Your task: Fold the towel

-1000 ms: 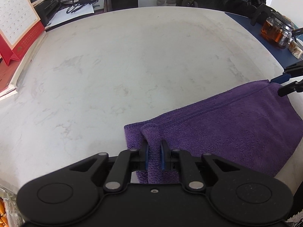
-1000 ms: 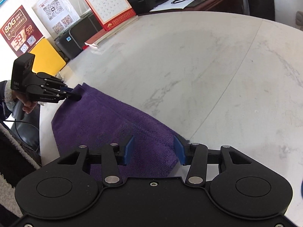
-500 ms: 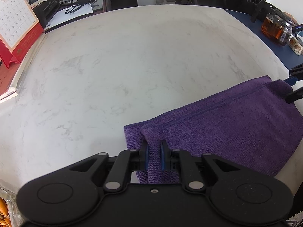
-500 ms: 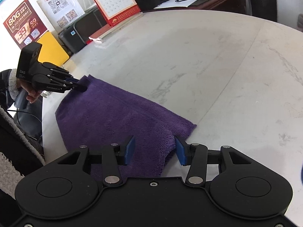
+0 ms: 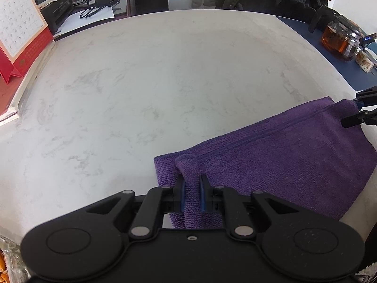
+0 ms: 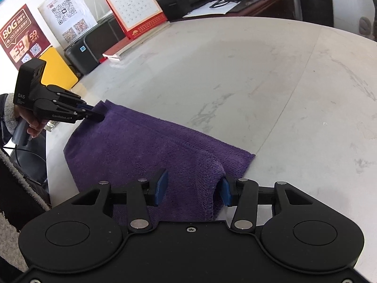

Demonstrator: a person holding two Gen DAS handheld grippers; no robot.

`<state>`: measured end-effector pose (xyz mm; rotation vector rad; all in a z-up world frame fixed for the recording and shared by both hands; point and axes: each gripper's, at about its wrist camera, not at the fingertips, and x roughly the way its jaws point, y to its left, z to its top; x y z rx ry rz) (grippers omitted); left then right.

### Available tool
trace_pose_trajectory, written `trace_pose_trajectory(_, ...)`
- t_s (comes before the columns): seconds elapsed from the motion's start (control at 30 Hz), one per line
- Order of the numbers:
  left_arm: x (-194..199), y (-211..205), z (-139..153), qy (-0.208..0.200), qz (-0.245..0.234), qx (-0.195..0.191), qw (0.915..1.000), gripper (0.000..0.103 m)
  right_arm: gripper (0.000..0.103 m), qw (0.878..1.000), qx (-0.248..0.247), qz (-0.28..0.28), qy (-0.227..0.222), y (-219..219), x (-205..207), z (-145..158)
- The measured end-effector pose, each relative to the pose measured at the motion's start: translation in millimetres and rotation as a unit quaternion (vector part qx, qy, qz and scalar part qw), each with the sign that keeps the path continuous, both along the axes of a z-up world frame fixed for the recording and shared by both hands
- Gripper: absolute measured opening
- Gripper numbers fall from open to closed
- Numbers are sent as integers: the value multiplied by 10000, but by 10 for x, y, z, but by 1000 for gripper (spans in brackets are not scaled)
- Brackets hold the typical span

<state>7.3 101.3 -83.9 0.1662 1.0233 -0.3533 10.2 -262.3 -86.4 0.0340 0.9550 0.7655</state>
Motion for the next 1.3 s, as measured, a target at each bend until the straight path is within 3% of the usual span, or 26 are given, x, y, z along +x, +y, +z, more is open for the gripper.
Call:
trace_pose_trajectory(0.03,-2,5,0,-6,11,-16,10000,11,22,10000,-21,-65,20,-3,3,-4)
trace_pose_trajectory(0.07,-5,9,1,-11,21,-29,10000,11,9,9999,-28,-115,48,-5,8,-8)
trace_pose_trajectory(0.1,-9,12,4,-13,23,-35,10000,10,8,9998,-67,-176,61,-2,12,-11)
trace_pose_trajectory(0.27,-23,46,66,36,94,-340,9994,5,7,9995,-175,-275,17,47,-8,18)
trace_pose_trajectory(0.47,-83,124,189,-20,235,-785,9966,4,6,9991,115,-414,37,-22,-62,120)
trace_pose_trajectory(0.8,-95,221,416,-200,298,-1166,9925,3,6,9976,422,-546,-50,-68,-112,297)
trace_pose_trajectory(1.03,-17,266,458,-293,378,-1170,9920,3,6,9963,550,-642,-184,-81,-56,397)
trace_pose_trajectory(1.3,72,285,233,-22,381,-1017,9941,3,6,9965,483,-666,-117,-68,58,291)
